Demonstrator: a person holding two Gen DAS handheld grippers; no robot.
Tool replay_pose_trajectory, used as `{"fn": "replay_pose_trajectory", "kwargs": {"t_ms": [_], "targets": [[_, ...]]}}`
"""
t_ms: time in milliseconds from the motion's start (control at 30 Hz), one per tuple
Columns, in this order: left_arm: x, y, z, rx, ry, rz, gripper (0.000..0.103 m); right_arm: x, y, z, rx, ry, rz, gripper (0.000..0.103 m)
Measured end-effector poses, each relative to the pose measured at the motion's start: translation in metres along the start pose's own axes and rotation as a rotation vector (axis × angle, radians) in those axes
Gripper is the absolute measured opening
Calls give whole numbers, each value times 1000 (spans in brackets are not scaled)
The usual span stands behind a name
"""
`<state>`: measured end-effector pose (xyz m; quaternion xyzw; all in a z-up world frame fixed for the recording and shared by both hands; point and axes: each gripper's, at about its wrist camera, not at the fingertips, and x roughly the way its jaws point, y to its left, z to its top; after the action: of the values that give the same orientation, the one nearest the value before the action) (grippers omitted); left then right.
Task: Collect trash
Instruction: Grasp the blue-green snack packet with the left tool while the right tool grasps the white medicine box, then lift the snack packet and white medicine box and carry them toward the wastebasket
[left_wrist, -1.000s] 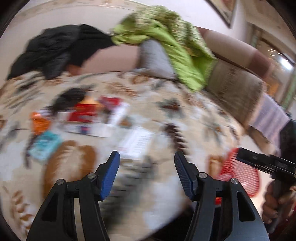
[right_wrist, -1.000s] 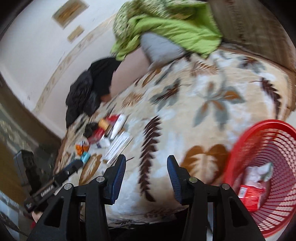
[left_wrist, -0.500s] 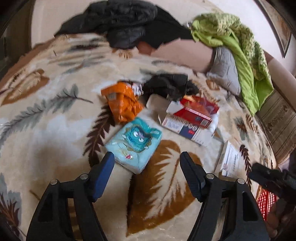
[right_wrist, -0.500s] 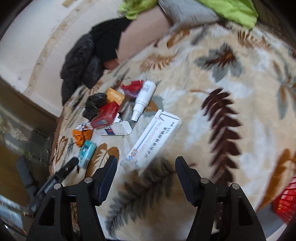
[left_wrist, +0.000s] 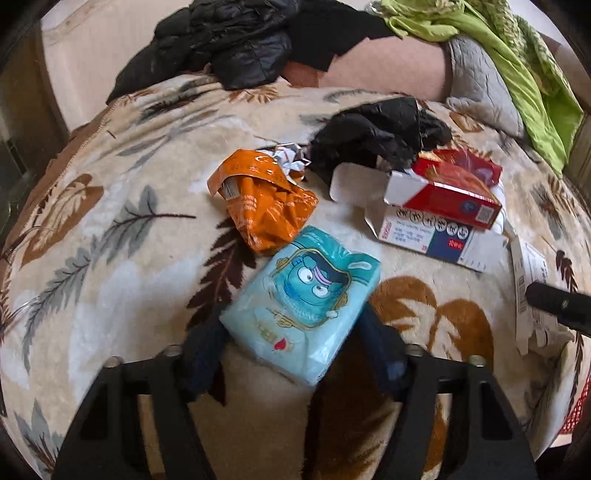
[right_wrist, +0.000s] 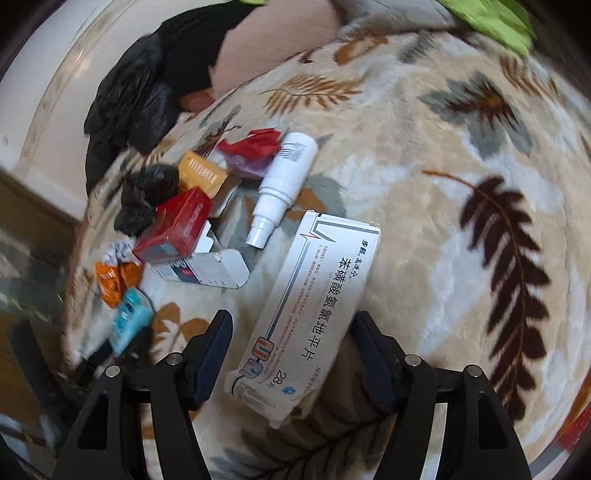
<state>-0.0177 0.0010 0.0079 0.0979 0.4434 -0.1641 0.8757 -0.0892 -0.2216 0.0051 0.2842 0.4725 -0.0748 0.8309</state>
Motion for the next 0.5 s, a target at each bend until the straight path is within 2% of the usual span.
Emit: {"fn": "replay_pose_trajectory", "kwargs": {"t_ms": [67,200,400,500], "targets": [[-2,0,0,0,-5,-3,53,-3,1,-2,-33,-17,-4,43],[-13,-3,-4,-12,-18,-44,45,-15,-10,-1,-11,-41,54,27],[-38,-23,-11,-13,-68,-176,45,-37,-3,-8,-80,-103,128,21],[-46,-30,-11,-9,-93,-198,45,-37,5,-9,-110,-102,156,22]]}}
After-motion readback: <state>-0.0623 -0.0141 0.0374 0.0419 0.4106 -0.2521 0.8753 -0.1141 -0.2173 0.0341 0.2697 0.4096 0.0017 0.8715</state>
